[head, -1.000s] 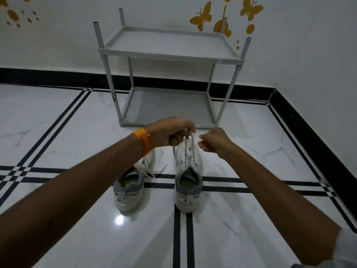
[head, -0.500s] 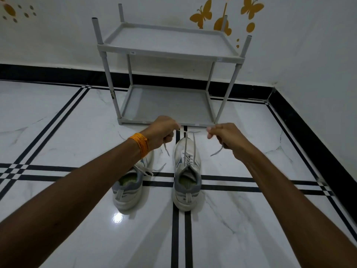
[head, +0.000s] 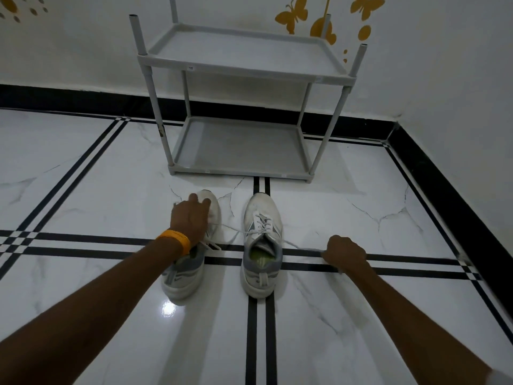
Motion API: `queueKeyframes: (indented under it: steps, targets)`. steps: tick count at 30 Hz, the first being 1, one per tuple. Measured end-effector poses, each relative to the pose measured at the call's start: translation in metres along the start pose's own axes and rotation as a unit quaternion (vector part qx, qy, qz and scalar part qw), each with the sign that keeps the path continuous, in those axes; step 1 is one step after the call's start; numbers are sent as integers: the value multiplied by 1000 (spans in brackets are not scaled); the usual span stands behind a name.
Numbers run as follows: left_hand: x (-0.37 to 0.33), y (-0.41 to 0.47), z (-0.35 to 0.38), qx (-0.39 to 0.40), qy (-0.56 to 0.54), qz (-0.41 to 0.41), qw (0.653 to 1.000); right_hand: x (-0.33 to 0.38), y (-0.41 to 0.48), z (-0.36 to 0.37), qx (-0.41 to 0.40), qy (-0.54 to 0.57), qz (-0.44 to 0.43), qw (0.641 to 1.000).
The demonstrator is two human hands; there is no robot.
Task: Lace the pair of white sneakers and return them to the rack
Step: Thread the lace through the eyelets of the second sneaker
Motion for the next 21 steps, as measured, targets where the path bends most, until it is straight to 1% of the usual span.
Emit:
queueKeyframes:
  steps: [2,3,4,6,7,8,10,12,14,16,18,21]
  targets:
    - [-31,0,-11,-44,-11,41,998,20,-5,-15,-28,-28,-32,999]
    - [-50,-2,-13,-54,-33,78,995,36,-9,-25,-57,-11,-60,997]
    - [-70,-5,-9,-43,-77,116,989,54,-14,-32,-75,31,-96,992]
    - [-96,-12,8,34,-182,155,970,90,-24,-38,-63,144,-166,973]
    - [-101,-15,16,60,-229,152,960,105,-30,-34,-42,179,-187,965]
    - [-100,-16,20,62,-266,139,952,116,-35,-30,-29,190,-199,961]
    - [-94,-15,23,45,-309,110,944,121,-40,-24,-32,198,-198,960]
    - [-93,-14,24,44,-316,106,942,117,-39,-21,-12,256,-179,950]
    - [-94,-14,23,38,-298,118,946,113,-36,-19,20,321,-157,934]
    - [-92,-15,23,31,-282,130,950,108,-33,-21,27,350,-151,924]
    - [-91,-16,23,20,-259,147,954,101,-30,-20,8,324,-163,932]
    - [-88,-21,29,12,-250,156,956,93,-23,-11,-39,239,-174,955]
Point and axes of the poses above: each hand's wrist, its own y-axis towards the middle knuckle, its own z-axis out of the palm, x = y × z, the point moved 8 cm from there along y, towards the middle knuckle, and after that the axes turned 4 degrees about -y, right-handed, at the moved point
